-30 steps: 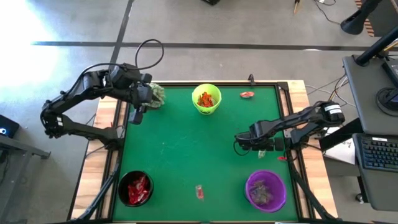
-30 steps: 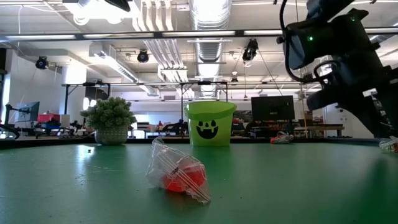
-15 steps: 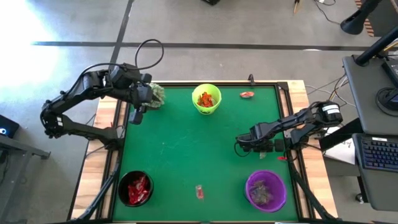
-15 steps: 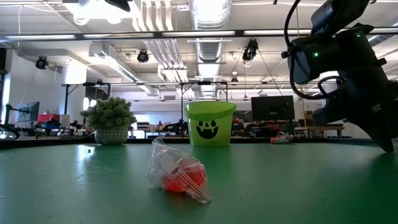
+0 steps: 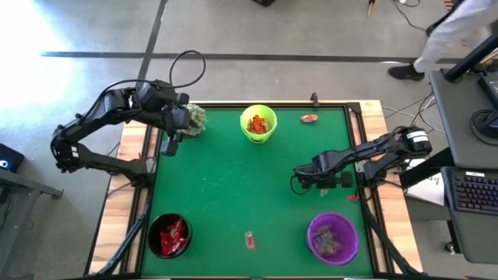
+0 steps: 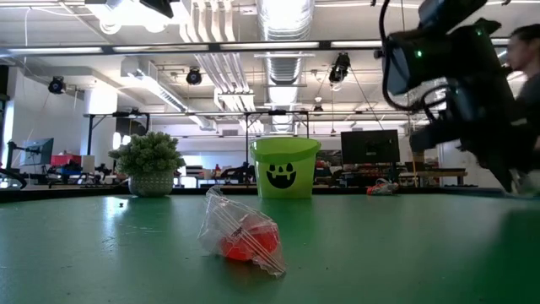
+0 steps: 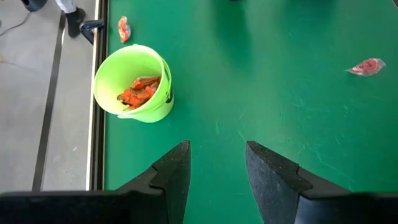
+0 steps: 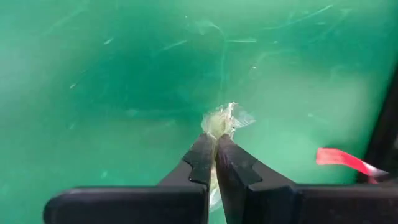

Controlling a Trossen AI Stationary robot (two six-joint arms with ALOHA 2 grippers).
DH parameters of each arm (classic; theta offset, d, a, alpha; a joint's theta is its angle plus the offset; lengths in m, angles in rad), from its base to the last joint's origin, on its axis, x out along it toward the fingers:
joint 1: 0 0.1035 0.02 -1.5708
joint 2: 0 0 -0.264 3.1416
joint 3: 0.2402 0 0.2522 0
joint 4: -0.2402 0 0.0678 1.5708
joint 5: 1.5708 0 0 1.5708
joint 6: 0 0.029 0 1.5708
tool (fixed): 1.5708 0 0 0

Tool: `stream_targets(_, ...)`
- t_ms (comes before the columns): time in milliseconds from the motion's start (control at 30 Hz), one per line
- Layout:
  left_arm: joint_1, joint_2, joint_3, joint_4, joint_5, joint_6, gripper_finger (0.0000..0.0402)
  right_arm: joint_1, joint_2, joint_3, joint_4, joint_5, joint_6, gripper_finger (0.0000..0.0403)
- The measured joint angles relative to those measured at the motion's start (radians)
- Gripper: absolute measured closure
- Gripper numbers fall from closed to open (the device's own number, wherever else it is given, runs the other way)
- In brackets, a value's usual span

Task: Organize candy in baskets
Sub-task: Put the green candy into the violet bucket

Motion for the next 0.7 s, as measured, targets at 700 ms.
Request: stream_targets(700,0.0,0.0,0.0,-0.01,-0.053,-0.076,0.0264,0.194,-0.056,0.68,-0.305,0.232,-0.182,0.0394)
